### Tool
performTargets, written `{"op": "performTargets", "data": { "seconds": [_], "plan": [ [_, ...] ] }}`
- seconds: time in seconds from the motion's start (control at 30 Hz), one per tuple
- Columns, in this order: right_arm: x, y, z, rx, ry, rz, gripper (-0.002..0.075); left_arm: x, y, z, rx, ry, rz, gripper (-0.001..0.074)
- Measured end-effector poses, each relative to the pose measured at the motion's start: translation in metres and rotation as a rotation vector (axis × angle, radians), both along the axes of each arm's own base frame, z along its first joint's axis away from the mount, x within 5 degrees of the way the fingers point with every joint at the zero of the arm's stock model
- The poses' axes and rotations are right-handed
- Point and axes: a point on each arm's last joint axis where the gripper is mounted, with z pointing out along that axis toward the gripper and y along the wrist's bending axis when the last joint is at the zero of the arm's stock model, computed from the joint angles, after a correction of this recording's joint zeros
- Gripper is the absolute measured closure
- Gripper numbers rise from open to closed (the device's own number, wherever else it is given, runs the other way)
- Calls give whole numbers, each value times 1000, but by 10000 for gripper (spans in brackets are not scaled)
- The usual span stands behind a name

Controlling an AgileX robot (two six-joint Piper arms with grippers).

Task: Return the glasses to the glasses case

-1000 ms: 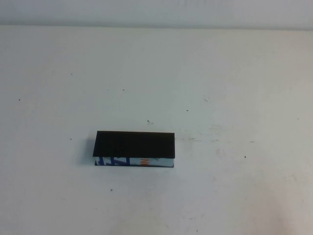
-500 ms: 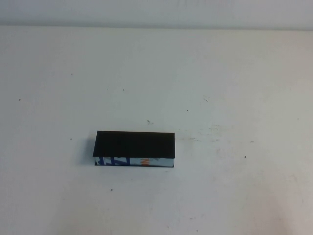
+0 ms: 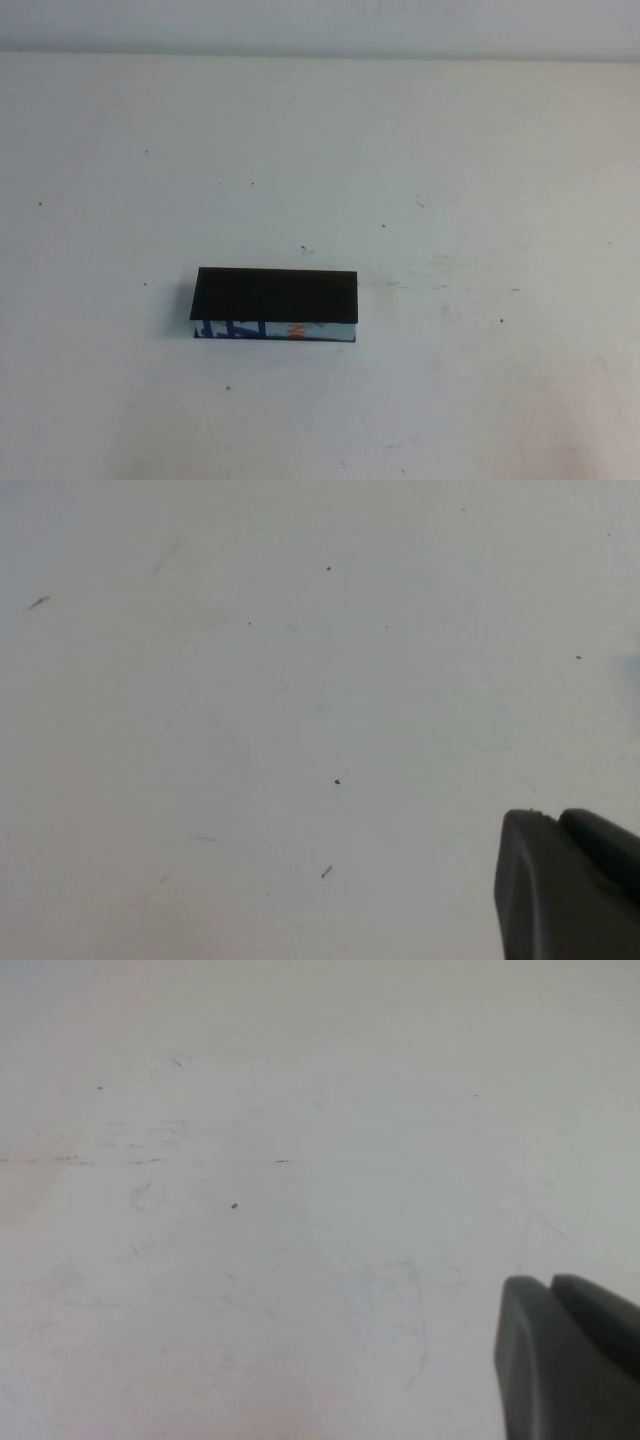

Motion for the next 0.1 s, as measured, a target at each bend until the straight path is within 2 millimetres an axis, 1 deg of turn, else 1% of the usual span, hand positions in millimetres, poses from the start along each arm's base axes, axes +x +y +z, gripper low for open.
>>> {"op": "performTargets", "data": {
  "seconds": [0.1],
  "plan": [
    [0, 0, 0, 0, 0, 0, 737, 0, 0, 0, 0, 0, 0, 738]
  ]
}}
